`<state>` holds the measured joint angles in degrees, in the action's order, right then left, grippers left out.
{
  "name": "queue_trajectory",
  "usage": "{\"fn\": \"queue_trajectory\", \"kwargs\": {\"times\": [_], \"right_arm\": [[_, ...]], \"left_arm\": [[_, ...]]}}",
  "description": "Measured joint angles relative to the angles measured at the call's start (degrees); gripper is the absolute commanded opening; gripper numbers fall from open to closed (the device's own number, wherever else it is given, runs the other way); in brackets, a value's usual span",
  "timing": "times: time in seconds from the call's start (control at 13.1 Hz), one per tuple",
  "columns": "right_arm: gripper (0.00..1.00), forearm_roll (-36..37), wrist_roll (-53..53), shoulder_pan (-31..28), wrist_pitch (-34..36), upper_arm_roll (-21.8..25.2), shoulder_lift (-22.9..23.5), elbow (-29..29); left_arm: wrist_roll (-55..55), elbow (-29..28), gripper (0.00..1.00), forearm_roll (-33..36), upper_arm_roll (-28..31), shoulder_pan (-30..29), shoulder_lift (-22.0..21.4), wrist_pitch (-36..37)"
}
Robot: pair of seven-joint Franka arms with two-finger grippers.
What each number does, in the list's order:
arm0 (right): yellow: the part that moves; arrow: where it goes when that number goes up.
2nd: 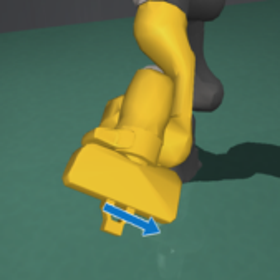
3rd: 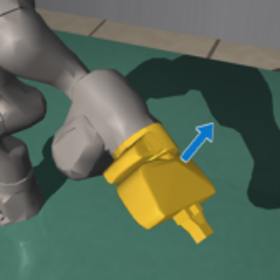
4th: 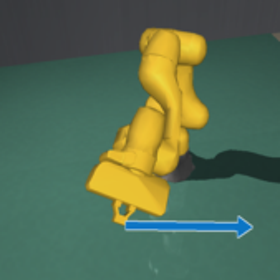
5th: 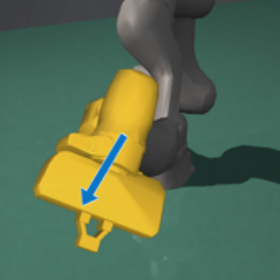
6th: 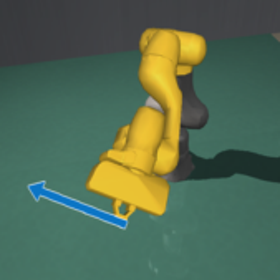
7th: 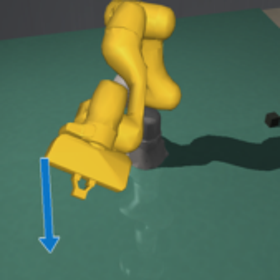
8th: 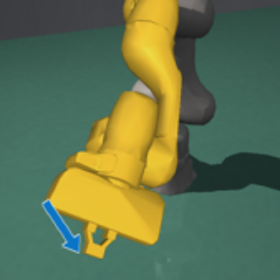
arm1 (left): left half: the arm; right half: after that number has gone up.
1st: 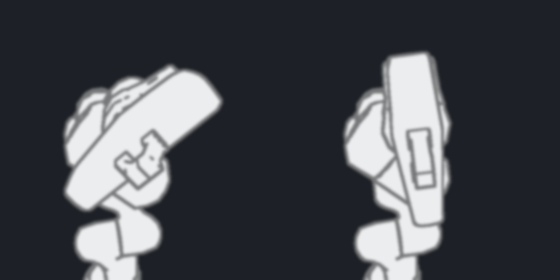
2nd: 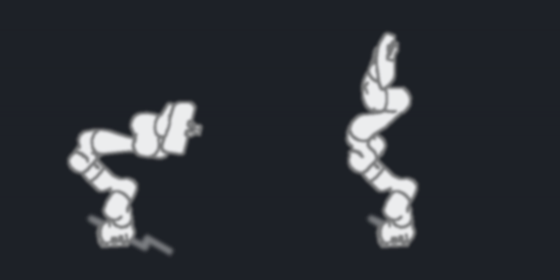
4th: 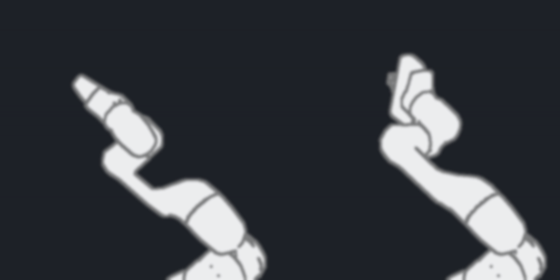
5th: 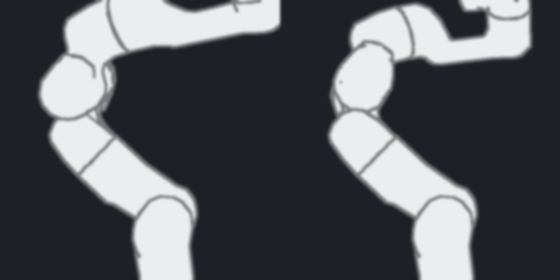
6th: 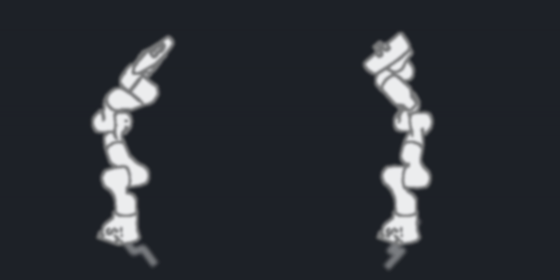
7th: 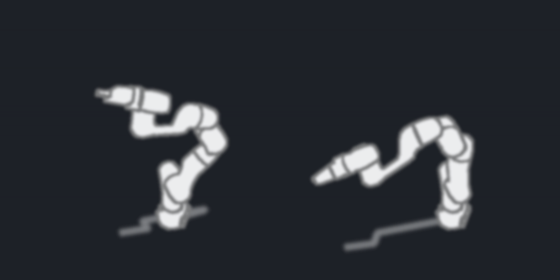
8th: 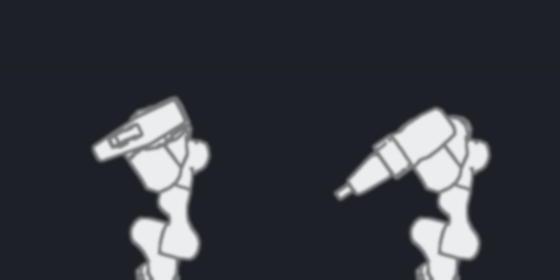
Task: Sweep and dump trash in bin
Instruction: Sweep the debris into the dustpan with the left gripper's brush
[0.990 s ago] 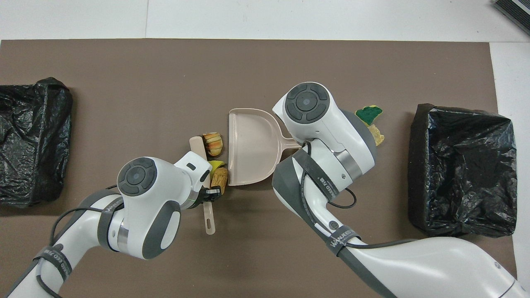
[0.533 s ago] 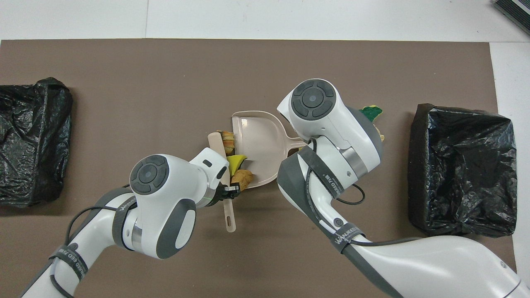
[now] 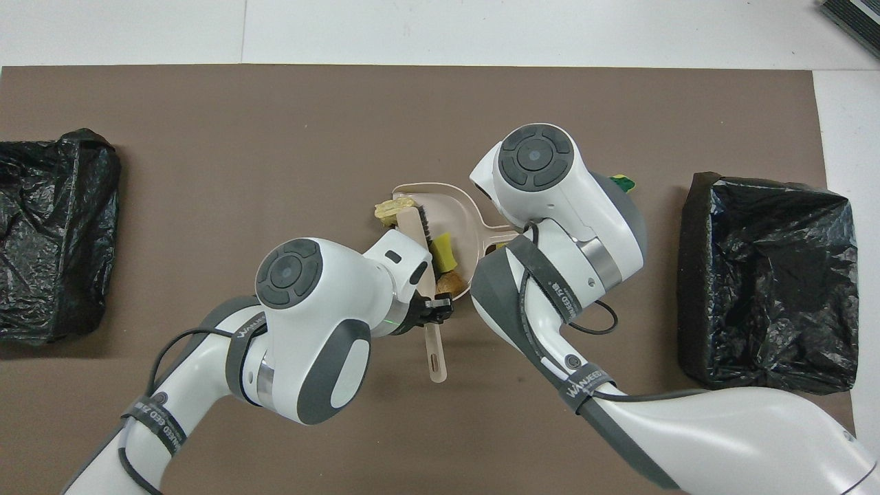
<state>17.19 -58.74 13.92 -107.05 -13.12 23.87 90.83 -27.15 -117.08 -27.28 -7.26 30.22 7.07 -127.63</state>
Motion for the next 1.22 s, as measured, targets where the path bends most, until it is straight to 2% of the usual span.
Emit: {"fn": "queue_trajectory", "kwargs": {"times": [0.3, 0.61, 0.91, 1.07, 1.22], "right_arm": [[0.0, 0.0, 0.0, -0.1, -0.2, -0.1, 0.0, 0.0], [0.0, 0.0, 0.0, -0.1, -0.2, -0.1, -0.1, 0.0], [0.0, 0.0, 0.0, -0.3, -0.2, -0.1, -0.2, -0.1], [0.0, 0.0, -0.1, -0.6, -0.2, -0.1, -0.2, -0.1], [0.0, 0.0, -0.1, -0.7, -0.2, -0.1, -0.2, -0.1]], "left_arm": [[1.6, 1.1, 0.0, 1.0, 1.2, -10.4, -1.2, 11.2], [1.8, 1.3, 0.0, 2.0, 0.9, -12.0, -1.1, 10.7], [2.0, 2.3, 0.0, 6.0, 0.1, -11.2, 5.8, 6.2], [2.2, 5.9, 0.0, 6.4, -0.4, -8.5, 10.5, 5.2], [2.0, 8.9, 0.0, 6.7, -0.7, -5.2, 12.8, 4.8]]}}
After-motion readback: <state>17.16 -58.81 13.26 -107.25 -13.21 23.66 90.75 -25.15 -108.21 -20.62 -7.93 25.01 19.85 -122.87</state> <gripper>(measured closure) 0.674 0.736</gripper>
